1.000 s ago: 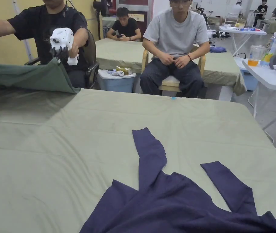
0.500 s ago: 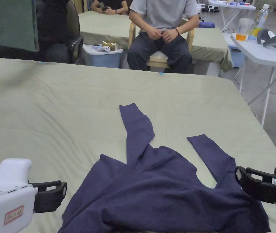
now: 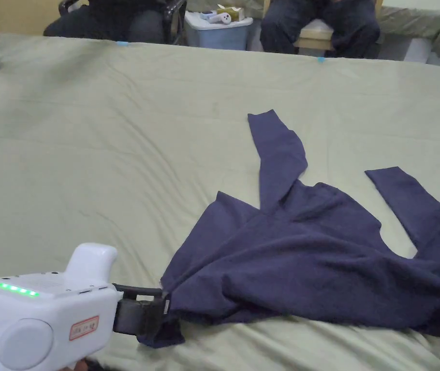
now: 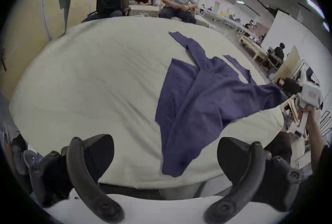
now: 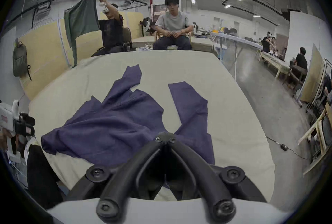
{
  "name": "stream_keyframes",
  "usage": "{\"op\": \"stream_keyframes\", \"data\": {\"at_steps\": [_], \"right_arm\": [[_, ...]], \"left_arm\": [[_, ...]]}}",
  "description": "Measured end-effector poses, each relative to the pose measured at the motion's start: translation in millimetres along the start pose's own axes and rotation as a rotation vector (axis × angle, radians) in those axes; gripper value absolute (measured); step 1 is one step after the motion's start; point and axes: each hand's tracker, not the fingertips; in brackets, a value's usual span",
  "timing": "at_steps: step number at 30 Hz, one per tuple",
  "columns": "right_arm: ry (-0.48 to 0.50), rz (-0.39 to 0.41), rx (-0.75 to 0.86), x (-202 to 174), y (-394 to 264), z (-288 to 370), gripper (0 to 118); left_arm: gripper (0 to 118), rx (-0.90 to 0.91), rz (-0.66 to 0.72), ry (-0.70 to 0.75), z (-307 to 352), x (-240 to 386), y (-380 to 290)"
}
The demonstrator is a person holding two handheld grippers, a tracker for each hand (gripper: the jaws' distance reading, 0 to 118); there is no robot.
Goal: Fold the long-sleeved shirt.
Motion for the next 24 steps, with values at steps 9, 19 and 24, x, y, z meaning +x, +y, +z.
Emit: {"op": "stream_keyframes", "data": {"at_steps": [9,19,24], "right_arm": [[-0.017,0.012,-0.037,-1,-2,-13,10],[-0.175,-0.091,-0.061,69,33,-21,118],[-0.154,-0.391,-0.306,116,52,-64,118]], "left_arm": [[83,-0.214,-0.155,0.028,-44,49,1],[9,-0.057,-0.056,0.090,-47,43,32],[9,0.025,0.022,0.172,-40,27,50]]}}
